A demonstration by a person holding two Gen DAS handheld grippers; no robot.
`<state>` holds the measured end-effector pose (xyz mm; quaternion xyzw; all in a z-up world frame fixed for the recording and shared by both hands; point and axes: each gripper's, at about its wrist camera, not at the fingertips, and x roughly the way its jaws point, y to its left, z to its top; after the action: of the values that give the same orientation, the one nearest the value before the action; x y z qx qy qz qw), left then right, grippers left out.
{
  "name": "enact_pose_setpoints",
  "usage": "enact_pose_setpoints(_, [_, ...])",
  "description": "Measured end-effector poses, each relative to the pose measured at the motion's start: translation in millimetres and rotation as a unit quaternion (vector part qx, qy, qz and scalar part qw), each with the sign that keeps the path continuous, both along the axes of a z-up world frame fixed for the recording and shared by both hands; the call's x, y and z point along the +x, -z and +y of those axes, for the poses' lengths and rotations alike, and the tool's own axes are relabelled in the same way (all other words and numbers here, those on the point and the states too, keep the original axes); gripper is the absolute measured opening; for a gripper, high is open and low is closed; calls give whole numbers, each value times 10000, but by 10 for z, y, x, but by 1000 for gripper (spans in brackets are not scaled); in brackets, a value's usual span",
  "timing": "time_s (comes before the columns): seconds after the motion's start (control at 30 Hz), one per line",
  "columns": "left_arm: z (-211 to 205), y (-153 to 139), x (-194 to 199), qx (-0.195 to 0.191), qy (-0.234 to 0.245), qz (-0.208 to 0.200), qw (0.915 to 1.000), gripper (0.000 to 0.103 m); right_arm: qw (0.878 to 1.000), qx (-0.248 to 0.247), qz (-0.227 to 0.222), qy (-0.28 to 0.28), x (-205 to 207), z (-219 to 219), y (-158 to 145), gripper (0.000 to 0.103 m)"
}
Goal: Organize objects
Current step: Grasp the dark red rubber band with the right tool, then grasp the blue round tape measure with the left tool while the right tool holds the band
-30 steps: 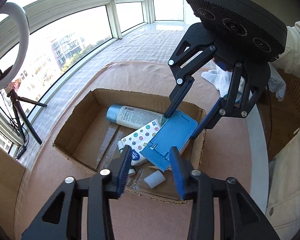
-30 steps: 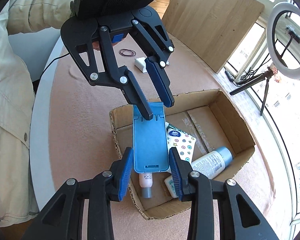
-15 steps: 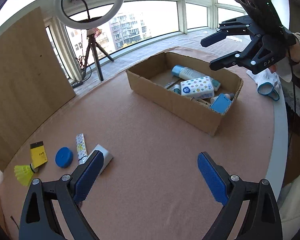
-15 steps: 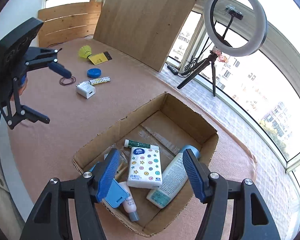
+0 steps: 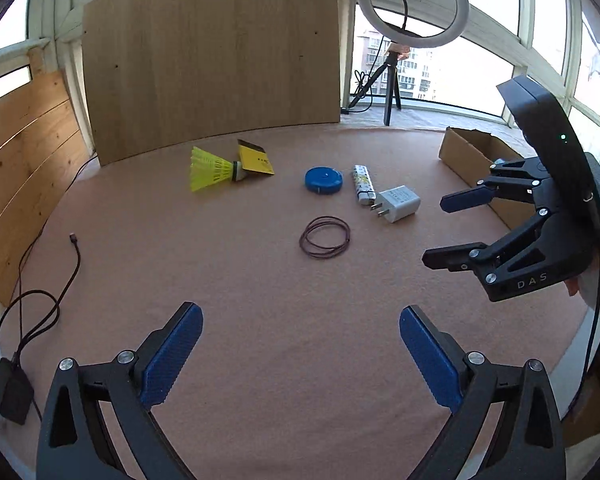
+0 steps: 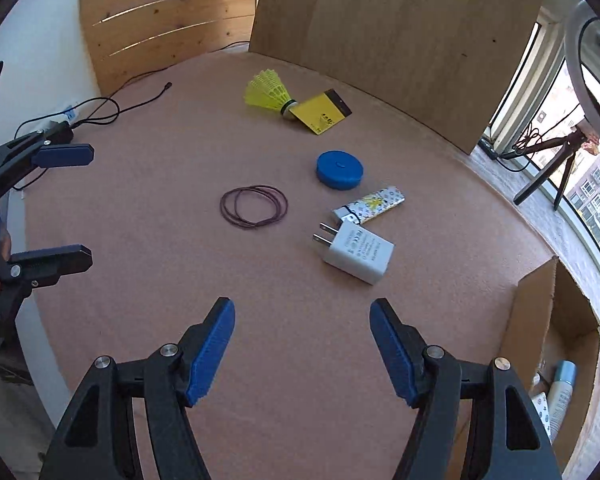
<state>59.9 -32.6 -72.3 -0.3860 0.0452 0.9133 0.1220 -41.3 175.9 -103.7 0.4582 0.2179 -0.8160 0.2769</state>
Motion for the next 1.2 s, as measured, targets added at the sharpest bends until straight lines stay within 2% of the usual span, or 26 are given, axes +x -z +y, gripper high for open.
enact_pose_setpoints(0.13, [-193,25,124,-56,-168,42,9998,101,9999,43,-162,-19,-114,-275,247,66])
enact_pose_setpoints(0.3, [-322,75,231,3,-391,-18,9992,101,9994,-98,-307,146,-344,-414,394,66])
enact_pose_setpoints(0.53, [-393,149,184,82,-644,-120,9978,101,9986,-408,-256,213,-561,-534,417,66])
enact_pose_setpoints(0.6, [-396,164,145,75,-693,-158,9974,101,9987,-449,-209,149,-584,-570,398,49])
enact_pose_setpoints(0.63, [-395,168,132,97,-713,-161,9973,101,9988,-431,-167,164,-590,-583,384,23])
enact_pose_setpoints(0.67, [-395,173,101,137,-742,-172,9970,101,9989,-395,-172,174,-591,-598,384,3])
enact_pose_setpoints(0.9, [-313,256,-340,578,-951,-384,9930,101,9983,-463,-254,238,-489,-437,363,3])
enact_pose_setpoints(1.07, [-32,369,-975,841,-988,-513,9902,101,9974,-461,-331,454,-181,12,359,3])
enact_pose_setpoints(1.2, [317,497,-1546,728,-940,-492,9917,101,9951,-465,-395,781,118,493,362,3])
